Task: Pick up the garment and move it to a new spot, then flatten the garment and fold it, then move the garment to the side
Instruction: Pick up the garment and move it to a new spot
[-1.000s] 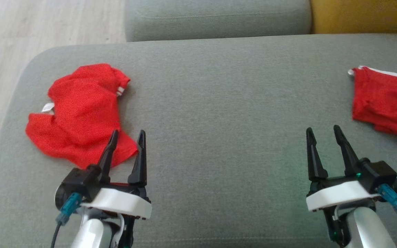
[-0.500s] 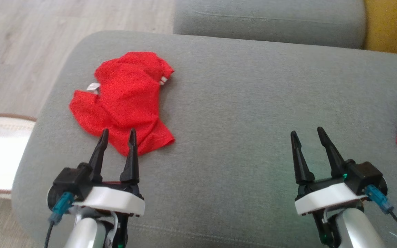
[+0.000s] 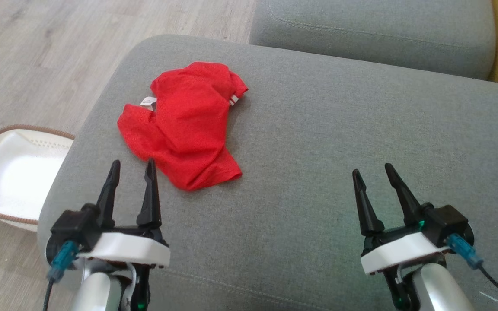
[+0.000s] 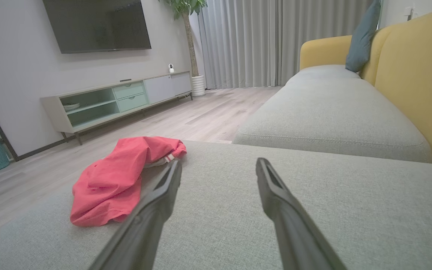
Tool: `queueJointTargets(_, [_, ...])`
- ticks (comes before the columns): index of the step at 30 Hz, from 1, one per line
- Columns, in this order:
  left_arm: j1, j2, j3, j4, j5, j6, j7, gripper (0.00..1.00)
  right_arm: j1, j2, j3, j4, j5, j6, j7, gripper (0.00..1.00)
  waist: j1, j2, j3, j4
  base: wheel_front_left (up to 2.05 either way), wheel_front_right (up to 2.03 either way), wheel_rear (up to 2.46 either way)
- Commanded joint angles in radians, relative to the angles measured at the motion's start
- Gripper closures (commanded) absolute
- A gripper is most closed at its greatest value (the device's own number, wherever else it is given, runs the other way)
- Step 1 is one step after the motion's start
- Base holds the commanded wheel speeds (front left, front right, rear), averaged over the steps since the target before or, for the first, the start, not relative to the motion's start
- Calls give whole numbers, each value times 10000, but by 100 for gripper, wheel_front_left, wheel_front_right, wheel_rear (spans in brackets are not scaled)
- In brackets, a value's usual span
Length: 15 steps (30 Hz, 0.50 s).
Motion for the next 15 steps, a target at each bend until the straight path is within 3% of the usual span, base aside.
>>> queueJointTargets(1, [-255,18,380,-423,-11,74,-122,0,-297,-16,243,-265,94,65,-108,0,0,0,3,8,0,0,0])
queueJointTargets(10, [-484,18,782,-578,19,23,-122,0,-424,-16,205,-361,27,65,-108,0,0,0,429,-66,0,0,0])
queueJointTargets(15, [-1127,55,1444,-529,387,-290,-122,0,-701,-16,-332,-594,-232,65,-76,0,0,0,1091,-88,0,0,0])
